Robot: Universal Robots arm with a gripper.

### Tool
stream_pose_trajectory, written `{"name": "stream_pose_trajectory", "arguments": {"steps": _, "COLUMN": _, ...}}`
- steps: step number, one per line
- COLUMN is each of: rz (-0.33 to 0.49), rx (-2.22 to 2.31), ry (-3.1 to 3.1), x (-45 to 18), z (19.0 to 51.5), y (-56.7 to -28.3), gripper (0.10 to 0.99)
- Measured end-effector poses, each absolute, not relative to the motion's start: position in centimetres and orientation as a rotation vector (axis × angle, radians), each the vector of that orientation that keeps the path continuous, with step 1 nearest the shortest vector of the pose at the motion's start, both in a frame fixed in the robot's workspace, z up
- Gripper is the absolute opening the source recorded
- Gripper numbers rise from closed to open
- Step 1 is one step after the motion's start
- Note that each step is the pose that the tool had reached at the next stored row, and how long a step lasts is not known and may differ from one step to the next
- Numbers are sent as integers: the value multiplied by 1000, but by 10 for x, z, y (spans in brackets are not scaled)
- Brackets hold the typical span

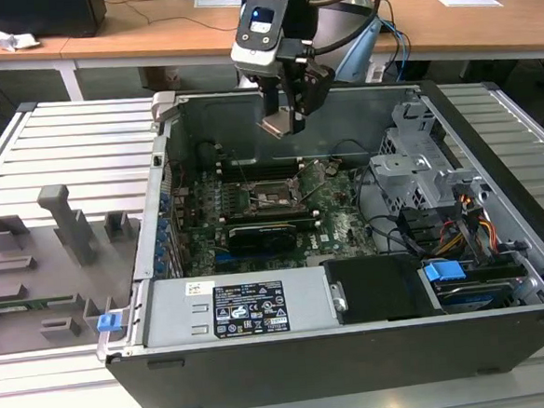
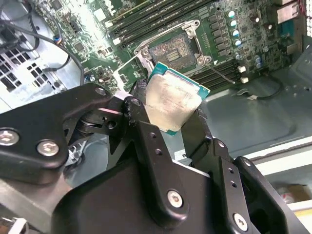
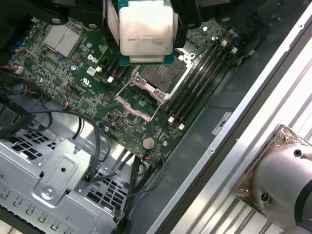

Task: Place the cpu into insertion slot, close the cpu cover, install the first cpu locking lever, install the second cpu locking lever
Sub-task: 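Place the cpu into insertion slot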

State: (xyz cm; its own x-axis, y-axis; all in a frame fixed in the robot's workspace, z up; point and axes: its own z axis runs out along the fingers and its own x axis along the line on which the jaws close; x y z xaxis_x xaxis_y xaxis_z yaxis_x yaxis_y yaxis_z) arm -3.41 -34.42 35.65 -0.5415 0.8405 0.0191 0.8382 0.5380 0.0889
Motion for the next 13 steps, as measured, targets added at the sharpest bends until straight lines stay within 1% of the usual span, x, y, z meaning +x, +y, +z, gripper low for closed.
{"name": "stream_pose_trajectory", "arguments": {"steps": 13, "rz": 130, "rx": 1781, "ry": 2541, "x": -34, "z": 349, "y": -344, "gripper": 529}}
